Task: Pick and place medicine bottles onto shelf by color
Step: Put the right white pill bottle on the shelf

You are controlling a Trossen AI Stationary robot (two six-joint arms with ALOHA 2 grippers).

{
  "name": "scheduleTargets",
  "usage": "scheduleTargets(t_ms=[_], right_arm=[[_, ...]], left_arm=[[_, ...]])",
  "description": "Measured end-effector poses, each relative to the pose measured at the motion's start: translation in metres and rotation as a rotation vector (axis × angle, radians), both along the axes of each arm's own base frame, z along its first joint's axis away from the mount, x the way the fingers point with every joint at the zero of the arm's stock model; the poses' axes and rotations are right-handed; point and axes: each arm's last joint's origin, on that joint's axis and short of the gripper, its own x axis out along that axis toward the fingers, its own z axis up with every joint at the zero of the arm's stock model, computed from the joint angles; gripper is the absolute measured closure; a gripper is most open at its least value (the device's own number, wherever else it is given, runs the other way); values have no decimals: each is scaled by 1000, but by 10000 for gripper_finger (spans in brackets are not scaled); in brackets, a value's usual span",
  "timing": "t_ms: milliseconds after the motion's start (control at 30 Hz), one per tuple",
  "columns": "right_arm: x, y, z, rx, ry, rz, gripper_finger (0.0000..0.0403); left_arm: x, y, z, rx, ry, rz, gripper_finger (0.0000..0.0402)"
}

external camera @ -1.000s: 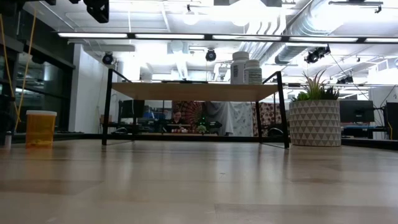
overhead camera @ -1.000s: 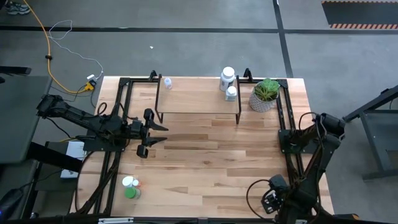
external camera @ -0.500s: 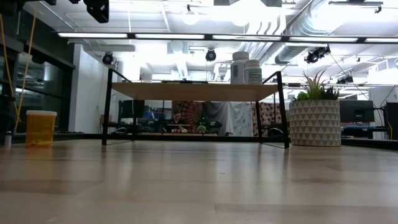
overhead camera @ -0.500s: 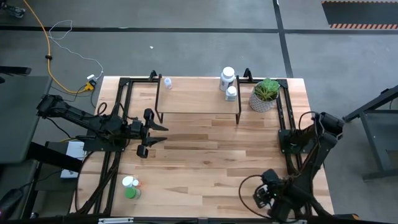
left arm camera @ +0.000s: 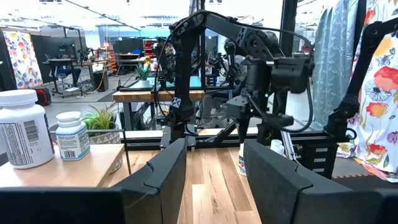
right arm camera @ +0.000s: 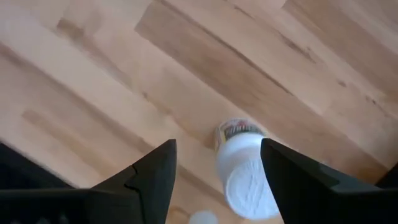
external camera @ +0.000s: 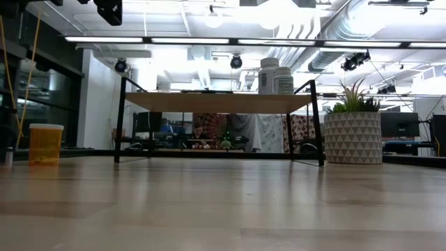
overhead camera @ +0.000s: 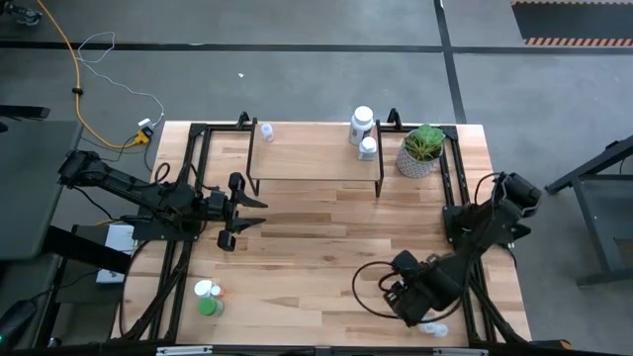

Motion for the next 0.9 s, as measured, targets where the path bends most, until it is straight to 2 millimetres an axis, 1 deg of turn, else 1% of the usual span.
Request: scheduleTargets(t_ms=[167,267,433,567,667,800,900], right_arm=[[-10,1,13,62,-17,-33,178],[-18,4,18,52,-61,-13,178],[-27,8,19,28,-67,17,178],[-30,8,17,40,-26,-20,176],[-30,8,17,52,-13,-37,157],[-30,8,17,56,-7,-24,117],[-31,9,17,73,13,-31,103]], left_arm=[[0,0,0,1,5,0,253],[0,0,0,1,5,0,253],[0,0,0,1,5,0,253],[0,0,0,1,5,0,253],[0,0,0,1,5,0,253],[0,0,0,1,5,-3,253],[0,0,0,1,5,-3,253]])
